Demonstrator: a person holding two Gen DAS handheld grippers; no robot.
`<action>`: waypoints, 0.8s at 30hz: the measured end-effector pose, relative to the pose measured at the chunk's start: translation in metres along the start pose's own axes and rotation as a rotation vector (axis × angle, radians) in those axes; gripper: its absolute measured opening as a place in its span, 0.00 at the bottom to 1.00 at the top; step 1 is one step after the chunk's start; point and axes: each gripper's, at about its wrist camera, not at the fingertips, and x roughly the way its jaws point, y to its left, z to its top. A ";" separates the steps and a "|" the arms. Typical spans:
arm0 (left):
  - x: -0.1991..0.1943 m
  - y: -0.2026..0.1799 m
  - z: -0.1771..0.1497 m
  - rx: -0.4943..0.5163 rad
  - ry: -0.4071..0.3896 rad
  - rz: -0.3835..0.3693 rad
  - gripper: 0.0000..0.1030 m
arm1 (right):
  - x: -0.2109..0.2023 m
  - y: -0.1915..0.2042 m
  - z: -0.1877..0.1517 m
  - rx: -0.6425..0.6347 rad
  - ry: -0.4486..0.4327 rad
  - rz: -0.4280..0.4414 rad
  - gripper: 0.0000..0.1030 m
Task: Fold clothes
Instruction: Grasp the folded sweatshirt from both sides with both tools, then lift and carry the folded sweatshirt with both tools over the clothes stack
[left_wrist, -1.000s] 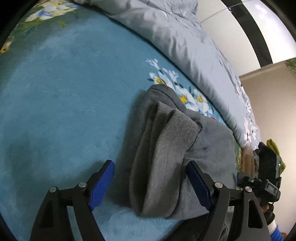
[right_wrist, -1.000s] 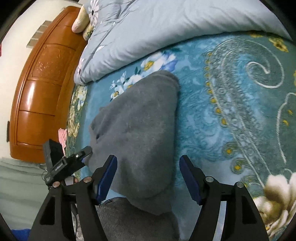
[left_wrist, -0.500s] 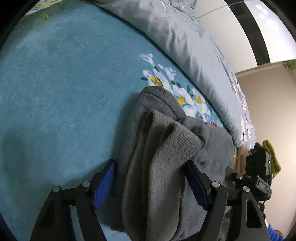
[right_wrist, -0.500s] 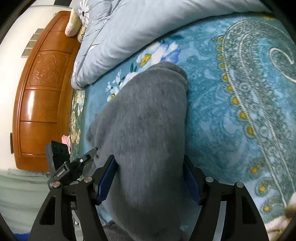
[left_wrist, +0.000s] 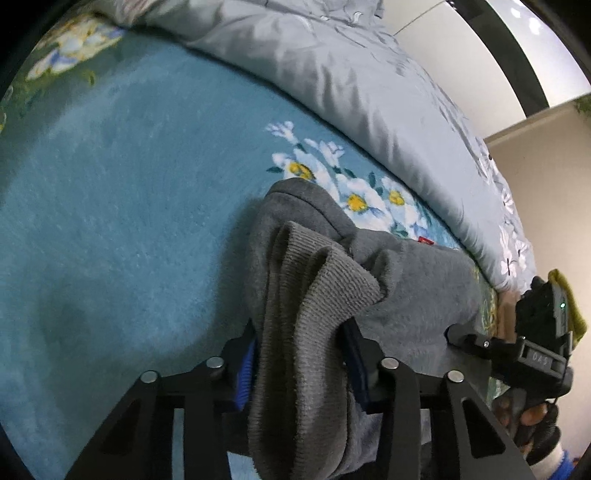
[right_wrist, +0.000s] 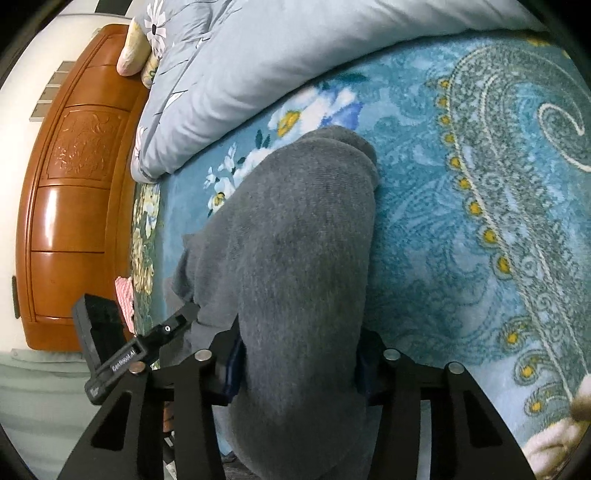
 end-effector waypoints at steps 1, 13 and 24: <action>-0.005 -0.004 -0.001 0.010 -0.008 0.003 0.39 | -0.003 0.002 0.000 0.000 -0.004 -0.001 0.44; -0.089 -0.099 -0.002 0.228 -0.140 -0.062 0.35 | -0.099 0.034 -0.003 -0.069 -0.146 0.103 0.39; -0.144 -0.268 -0.022 0.544 -0.219 -0.232 0.35 | -0.282 0.031 -0.054 -0.176 -0.389 0.088 0.39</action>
